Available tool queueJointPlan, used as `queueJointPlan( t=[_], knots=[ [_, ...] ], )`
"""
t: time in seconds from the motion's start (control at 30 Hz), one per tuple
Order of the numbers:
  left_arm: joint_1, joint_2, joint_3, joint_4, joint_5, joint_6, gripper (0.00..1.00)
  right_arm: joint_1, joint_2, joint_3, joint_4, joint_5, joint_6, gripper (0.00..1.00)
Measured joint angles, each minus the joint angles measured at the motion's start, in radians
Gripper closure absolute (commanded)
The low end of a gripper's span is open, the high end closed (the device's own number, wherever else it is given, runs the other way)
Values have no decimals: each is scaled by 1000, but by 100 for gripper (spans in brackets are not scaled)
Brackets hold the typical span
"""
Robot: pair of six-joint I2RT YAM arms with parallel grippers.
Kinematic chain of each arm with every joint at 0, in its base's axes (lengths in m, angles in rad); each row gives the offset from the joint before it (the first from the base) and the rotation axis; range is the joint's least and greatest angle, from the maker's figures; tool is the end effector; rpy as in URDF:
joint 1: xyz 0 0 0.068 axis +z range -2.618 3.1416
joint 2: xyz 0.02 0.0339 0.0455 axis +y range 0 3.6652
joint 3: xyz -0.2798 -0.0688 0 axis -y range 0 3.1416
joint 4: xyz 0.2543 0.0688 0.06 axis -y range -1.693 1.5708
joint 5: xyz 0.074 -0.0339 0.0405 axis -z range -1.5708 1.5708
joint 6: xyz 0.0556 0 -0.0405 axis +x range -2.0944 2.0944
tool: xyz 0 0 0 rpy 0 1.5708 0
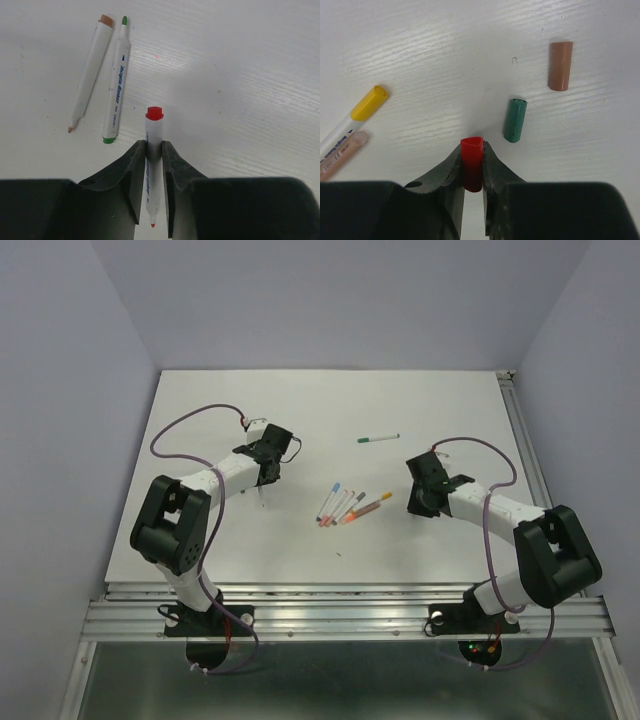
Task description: Open the pen caps
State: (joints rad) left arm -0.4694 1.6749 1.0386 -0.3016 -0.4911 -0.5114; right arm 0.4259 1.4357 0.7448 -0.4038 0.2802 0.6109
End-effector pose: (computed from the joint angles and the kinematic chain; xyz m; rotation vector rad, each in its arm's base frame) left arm 0.3347 -0.1404 0.1897 -0.2431 2.3548 0.1577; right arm 0.2567 0.0996 0.1617 0.3279 2.5739 -0.0059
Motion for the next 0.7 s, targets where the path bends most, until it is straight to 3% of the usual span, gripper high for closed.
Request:
queueJointPlan(
  t=[0.23, 0.53, 0.57, 0.63, 0.7],
  knots=[
    [0, 0, 0, -11, -11, 6, 51, -5, 0, 0, 0, 0, -6, 75],
    [0, -2, 4, -17, 2, 6, 38, -13, 0, 0, 0, 0, -5, 73],
    [0, -5, 4, -18, 10, 8, 31, -14, 0, 0, 0, 0, -4, 73],
    [0, -22, 4, -17, 34, 16, 28, -14, 0, 0, -1, 0, -1, 70],
    [0, -66, 3, -12, 79, 27, 11, -14, 0, 0, -2, 0, 5, 69]
  ],
)
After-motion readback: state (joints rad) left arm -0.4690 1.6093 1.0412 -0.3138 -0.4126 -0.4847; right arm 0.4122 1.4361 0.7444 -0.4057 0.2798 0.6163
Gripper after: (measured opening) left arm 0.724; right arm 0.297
